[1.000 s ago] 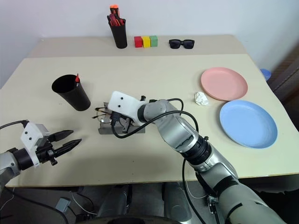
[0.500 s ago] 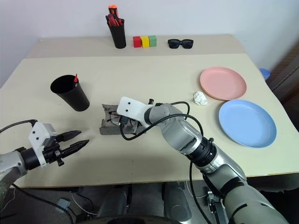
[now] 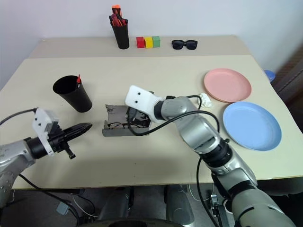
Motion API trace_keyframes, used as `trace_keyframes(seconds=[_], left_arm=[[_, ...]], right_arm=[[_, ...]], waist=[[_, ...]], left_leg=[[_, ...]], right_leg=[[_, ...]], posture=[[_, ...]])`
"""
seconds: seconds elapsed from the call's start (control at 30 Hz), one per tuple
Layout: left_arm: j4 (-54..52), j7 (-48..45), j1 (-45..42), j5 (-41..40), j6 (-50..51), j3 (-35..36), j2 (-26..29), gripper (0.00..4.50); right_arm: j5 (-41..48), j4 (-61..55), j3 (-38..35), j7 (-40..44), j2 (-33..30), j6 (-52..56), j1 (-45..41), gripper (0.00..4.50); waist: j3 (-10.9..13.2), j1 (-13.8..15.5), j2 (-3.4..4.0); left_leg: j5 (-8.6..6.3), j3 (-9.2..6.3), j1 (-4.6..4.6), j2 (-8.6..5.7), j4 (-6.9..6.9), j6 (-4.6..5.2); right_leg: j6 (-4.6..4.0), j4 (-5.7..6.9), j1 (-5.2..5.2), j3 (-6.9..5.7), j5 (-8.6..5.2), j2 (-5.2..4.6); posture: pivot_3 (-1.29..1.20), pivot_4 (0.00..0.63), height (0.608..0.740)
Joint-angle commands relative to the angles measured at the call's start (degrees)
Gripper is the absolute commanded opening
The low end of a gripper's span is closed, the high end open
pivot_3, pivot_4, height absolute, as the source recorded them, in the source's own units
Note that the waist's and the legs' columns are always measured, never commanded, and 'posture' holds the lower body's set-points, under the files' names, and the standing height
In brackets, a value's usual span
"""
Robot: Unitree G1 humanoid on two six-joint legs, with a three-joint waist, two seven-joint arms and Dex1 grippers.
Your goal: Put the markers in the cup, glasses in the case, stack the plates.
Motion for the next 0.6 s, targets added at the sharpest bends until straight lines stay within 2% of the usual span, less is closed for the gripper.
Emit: trace_keyframes(seconds=[0.03,0.13,0.2,0.33,0.47,0.6], left_arm=[[-0.1,5.5,-9.6,3.4,2.8,-7.8,-1.5,0.03],[6.5,11.6,-21.0,8.6,5.1,-14.2,-5.6,0.03],[11.2,12.5,-27.1,13.4,4.2,-19.0,-6.6,0.03],[24.4,16.4,-39.5,14.4,10.6,-20.6,-12.9,0.03],[31.2,10.5,-44.5,18.7,11.2,-28.2,-11.9,0.03],[37.2,8.8,-46.6,20.6,10.7,-29.1,-12.3,0.03]], right_arm=[[1.9,-3.2,-5.1,2.2,-4.6,-7.8,4.4,3.87],[3.2,-3.9,-9.1,4.0,-8.7,-16.7,10.4,3.87],[5.2,-4.9,-11.8,5.6,-10.7,-19.2,14.0,3.87],[11.0,-7.6,-17.6,8.0,-12.9,-19.1,20.1,3.87],[13.8,-10.9,-21.9,7.6,-14.7,-18.0,25.6,3.87],[14.3,-12.6,-23.5,5.4,-15.1,-17.0,27.7,3.87]], waist=[[0.0,0.2,-0.01],[0.0,0.3,-0.03],[0.0,-0.1,-0.03],[0.0,-0.2,-0.02],[0.0,-0.5,-0.01],[0.0,-0.3,0.00]], left_leg=[[0.00,0.00,0.01,-0.01,0.01,0.00],[0.00,0.00,0.01,-0.02,0.06,0.00],[0.00,-0.01,0.01,-0.03,0.06,0.00],[0.00,-0.01,0.05,0.00,0.02,0.01],[0.00,-0.09,0.04,0.01,0.03,0.02],[0.00,-0.10,0.04,0.02,0.03,0.01]], right_leg=[[0.01,-0.01,0.00,0.00,0.00,0.00],[0.16,0.00,0.04,0.00,0.08,0.02],[0.24,0.01,0.04,0.00,0.13,0.02],[0.28,0.09,0.01,0.02,0.14,0.08],[0.31,0.10,0.02,0.04,0.12,0.15],[0.30,0.10,0.00,0.04,0.11,0.18]], posture=[[0.00,0.150,0.740],[0.00,0.150,0.740],[0.00,0.150,0.740],[0.00,0.150,0.740],[0.00,0.150,0.740],[0.00,0.150,0.740]])
